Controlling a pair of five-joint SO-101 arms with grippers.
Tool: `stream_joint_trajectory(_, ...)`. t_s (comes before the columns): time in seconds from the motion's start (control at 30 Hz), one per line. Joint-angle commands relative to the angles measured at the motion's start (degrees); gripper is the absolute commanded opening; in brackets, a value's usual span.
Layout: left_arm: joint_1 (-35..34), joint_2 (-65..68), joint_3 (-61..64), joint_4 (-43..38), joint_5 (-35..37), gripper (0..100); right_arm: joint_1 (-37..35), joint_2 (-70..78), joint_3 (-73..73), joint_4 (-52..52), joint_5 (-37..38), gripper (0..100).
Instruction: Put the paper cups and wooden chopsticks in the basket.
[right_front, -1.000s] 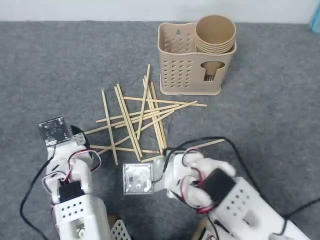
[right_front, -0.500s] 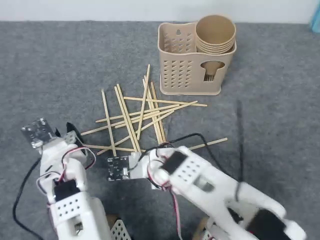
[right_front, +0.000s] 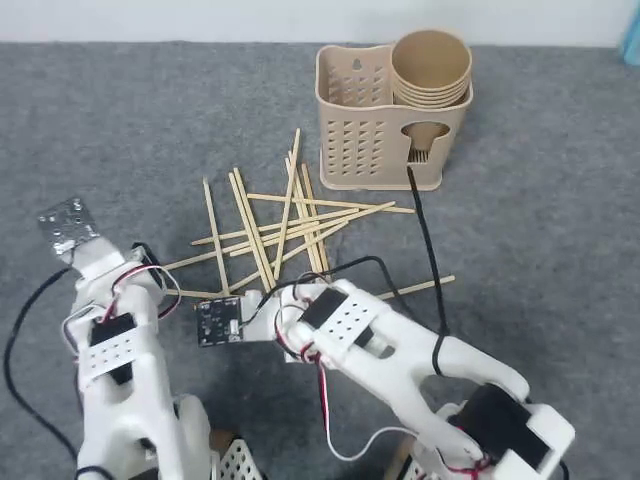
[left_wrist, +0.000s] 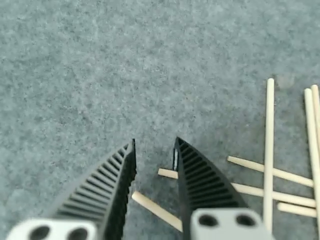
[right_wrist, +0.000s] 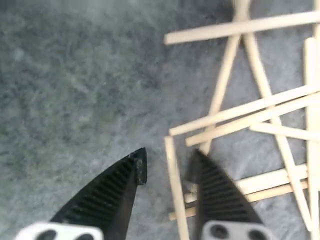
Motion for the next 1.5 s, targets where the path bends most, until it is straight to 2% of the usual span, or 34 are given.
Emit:
stream_joint_trajectory(0.0,-0.3,0.1,-2.7,-1.4,1.1,12,2.1,-0.3,-3.0,-1.0,0.8,3.7)
stream_joint_trajectory(0.13,-0.3,0.1,-2.7,-1.3,1.1,12,2.4,-0.3,-2.7,-0.7,0.6,9.7)
stream_joint_trajectory(0.4,-1.2,0.0,-2.7,-1.3,1.1,12,2.4,4.9,-3.5,-1.4,0.6,10.6)
stream_joint_trajectory(0.53,-1.2,0.0,-2.7,-1.3,1.1,12,2.4,7.3,-6.9,0.9,0.5,9.7)
stream_joint_trajectory(0.63,-1.2,0.0,-2.7,-1.3,1.1,12,2.4,6.0,-7.9,2.4,0.4,0.8)
stream_joint_trajectory(1.1,-1.2,0.1,-2.7,-1.5,0.8,12,2.9,-24.9,-8.4,18.9,0.3,0.8)
stream_joint_trajectory(1.3,-1.1,0.0,-2.3,-1.6,0.6,12,8.0,-36.7,-8.4,17.8,0.3,0.8)
stream_joint_trajectory(1.37,0.0,-0.1,-1.9,-1.7,0.5,12,9.5,-40.8,-8.2,16.9,-3.0,0.8)
stream_joint_trajectory(1.47,1.4,-0.1,-1.6,-1.8,-2.0,12,10.3,-46.5,-8.2,16.7,-17.1,0.7)
